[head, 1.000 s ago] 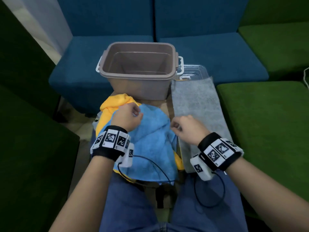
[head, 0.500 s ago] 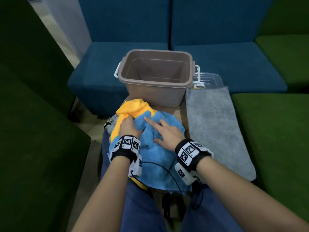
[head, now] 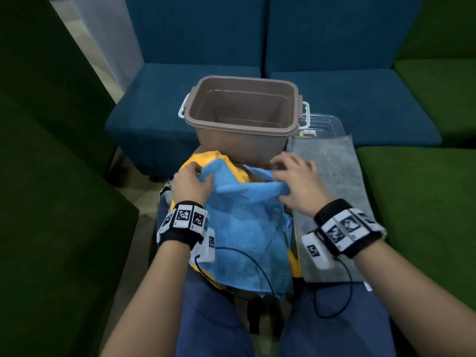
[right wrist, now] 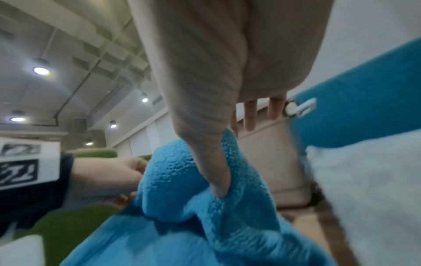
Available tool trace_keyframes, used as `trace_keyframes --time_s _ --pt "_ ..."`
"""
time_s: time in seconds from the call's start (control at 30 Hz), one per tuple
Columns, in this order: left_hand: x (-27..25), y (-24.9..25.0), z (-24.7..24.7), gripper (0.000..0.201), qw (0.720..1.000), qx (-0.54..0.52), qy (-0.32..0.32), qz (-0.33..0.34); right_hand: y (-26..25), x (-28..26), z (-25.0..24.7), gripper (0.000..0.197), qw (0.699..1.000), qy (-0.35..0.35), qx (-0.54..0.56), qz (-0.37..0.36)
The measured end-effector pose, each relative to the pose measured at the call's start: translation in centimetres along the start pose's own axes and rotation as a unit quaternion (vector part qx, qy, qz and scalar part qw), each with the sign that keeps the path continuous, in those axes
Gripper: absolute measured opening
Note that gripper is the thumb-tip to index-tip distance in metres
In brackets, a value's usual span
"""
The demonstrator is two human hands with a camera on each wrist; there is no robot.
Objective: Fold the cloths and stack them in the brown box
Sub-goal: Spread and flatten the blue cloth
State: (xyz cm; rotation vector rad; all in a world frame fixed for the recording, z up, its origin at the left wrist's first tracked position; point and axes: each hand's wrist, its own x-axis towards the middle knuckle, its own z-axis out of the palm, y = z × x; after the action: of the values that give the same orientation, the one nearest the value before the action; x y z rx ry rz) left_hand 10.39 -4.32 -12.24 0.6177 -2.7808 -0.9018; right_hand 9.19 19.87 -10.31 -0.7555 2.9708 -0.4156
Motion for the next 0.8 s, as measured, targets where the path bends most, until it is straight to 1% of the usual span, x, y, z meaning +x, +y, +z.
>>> trace_keyframes --time_s 0.07,0.1,0.13,0.17,0.23,0.27,0.3,0.33,0.37,0.4,0.47,0.53,0.57,0.63,0.7,0.73,0.77,0.8 --pt "0.4 1.0 -1.0 0.016 0.998 -0.044 0.050 -0.003 1.4 -0.3 -2.0 0.023 0.994 0.073 0.086 -0.012" --pt "0.6 1.6 -1.6 0.017 0.995 -0.067 0.074 -0.005 1.9 -0.5 -2.8 0.022 0.986 0.109 0.119 -0.027" --pt "0.9 2.2 -2.0 0.018 0.991 -0.095 0.097 -0.008 2.1 -0.8 -3.5 0.021 0.982 0.130 0.133 -0.041" --pt "1.2 2.8 -2.5 0.020 0.985 -0.126 0.121 -0.006 2.2 -1.0 -4.0 0.021 0.983 0.126 0.126 -0.049" --pt "1.9 3.5 -3.4 0.021 0.969 -0.186 0.166 0.006 3.0 -1.6 -4.0 0.018 0.992 0.070 0.093 -0.049" --pt "2.4 3.5 -3.8 0.019 0.960 -0.208 0.186 0.010 3.7 -2.1 -3.6 0.017 0.995 0.041 0.086 -0.040" --pt "2.8 3.4 -4.2 0.016 0.953 -0.223 0.203 0.011 4.6 -2.5 -3.3 0.019 0.995 0.026 0.090 -0.026" --pt "3.3 3.1 -4.6 0.011 0.949 -0.232 0.214 0.006 5.4 -3.0 -3.2 0.021 0.994 0.028 0.105 -0.003" --pt "3.6 2.8 -5.0 0.007 0.947 -0.236 0.217 -0.002 6.1 -3.4 -3.3 0.021 0.991 0.046 0.119 0.029" --pt "3.7 2.6 -5.2 0.008 0.947 -0.236 0.216 -0.008 6.5 -3.6 -3.6 0.018 0.988 0.075 0.123 0.053" --pt "3.8 2.7 -5.8 0.010 0.948 -0.234 0.217 -0.003 6.8 -3.6 -4.7 0.013 0.981 0.132 0.120 0.076" --pt "3.9 3.5 -6.8 0.010 0.936 -0.257 0.238 0.014 6.4 -3.2 -6.7 0.012 0.969 0.183 0.142 0.089" --pt "4.1 4.2 -7.5 0.011 0.928 -0.272 0.255 0.030 6.2 -2.8 -7.9 0.012 0.959 0.217 0.157 0.091" --pt "4.7 5.6 -9.5 0.022 0.907 -0.294 0.287 0.087 5.7 -2.1 -10.6 0.014 0.934 0.304 0.169 0.081" --pt "5.4 7.0 -11.5 0.020 0.893 -0.301 0.299 0.154 5.3 -1.5 -13.1 0.015 0.897 0.391 0.198 0.054" --pt "5.8 7.6 -12.2 0.019 0.889 -0.297 0.300 0.176 5.1 -1.3 -14.1 0.020 0.879 0.424 0.216 0.041" --pt "6.1 8.0 -12.7 0.019 0.887 -0.296 0.299 0.190 5.1 -1.1 -14.7 0.025 0.868 0.442 0.226 0.034" --pt "6.4 8.3 -13.0 0.021 0.885 -0.310 0.293 0.189 5.0 -1.0 -15.1 0.025 0.867 0.443 0.226 0.034"
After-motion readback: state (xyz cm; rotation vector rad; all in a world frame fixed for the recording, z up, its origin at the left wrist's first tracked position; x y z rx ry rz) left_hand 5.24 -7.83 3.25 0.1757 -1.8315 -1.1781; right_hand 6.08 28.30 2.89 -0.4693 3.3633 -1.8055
